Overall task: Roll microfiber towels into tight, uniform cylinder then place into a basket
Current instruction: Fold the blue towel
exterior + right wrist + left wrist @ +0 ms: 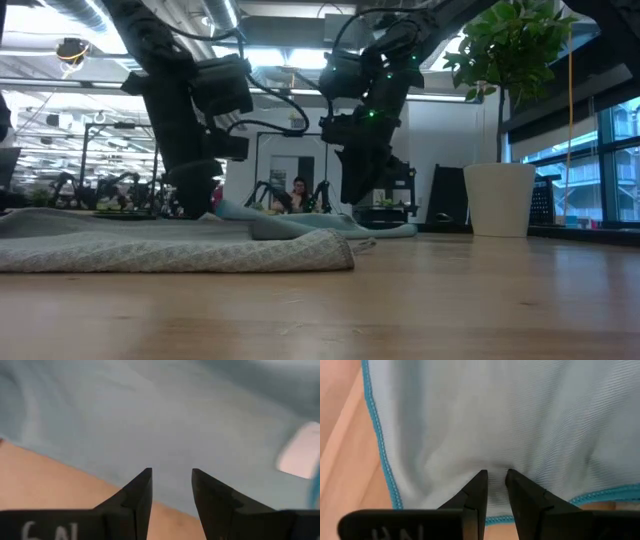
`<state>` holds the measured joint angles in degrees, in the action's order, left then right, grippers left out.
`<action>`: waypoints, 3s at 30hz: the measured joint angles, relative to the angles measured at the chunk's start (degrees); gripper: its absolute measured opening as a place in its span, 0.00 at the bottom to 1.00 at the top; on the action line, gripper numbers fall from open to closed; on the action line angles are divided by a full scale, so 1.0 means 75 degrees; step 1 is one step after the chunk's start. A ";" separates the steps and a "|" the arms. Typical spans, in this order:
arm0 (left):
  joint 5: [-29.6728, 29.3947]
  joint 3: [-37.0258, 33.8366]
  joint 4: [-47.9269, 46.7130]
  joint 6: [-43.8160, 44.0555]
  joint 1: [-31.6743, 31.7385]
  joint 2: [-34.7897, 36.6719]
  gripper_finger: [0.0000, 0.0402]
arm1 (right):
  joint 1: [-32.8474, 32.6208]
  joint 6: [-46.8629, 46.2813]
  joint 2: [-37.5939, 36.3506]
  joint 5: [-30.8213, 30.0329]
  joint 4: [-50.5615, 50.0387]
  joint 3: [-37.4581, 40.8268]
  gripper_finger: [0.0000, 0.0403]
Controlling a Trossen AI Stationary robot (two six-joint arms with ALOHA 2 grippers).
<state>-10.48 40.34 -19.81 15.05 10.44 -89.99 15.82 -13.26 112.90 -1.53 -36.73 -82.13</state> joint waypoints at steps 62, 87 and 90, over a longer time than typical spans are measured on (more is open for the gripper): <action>0.0652 -0.0015 0.0637 -0.0018 -0.1130 -0.0024 0.17 | -0.0657 0.0432 0.1090 -0.0803 0.0113 -0.0015 0.34; -0.0268 0.0000 -0.0505 -0.0445 -0.1055 0.1779 0.17 | -0.1941 0.1813 -0.0044 -0.0874 -0.0420 0.0012 0.34; -0.0277 0.0000 -0.1000 -0.0273 -0.1112 0.2230 0.17 | -0.2236 0.2107 -0.0078 -0.0845 -0.0477 0.0012 0.34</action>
<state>-12.56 40.34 -27.31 13.00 2.10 -73.26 -0.95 2.54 112.32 -7.87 -40.31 -82.04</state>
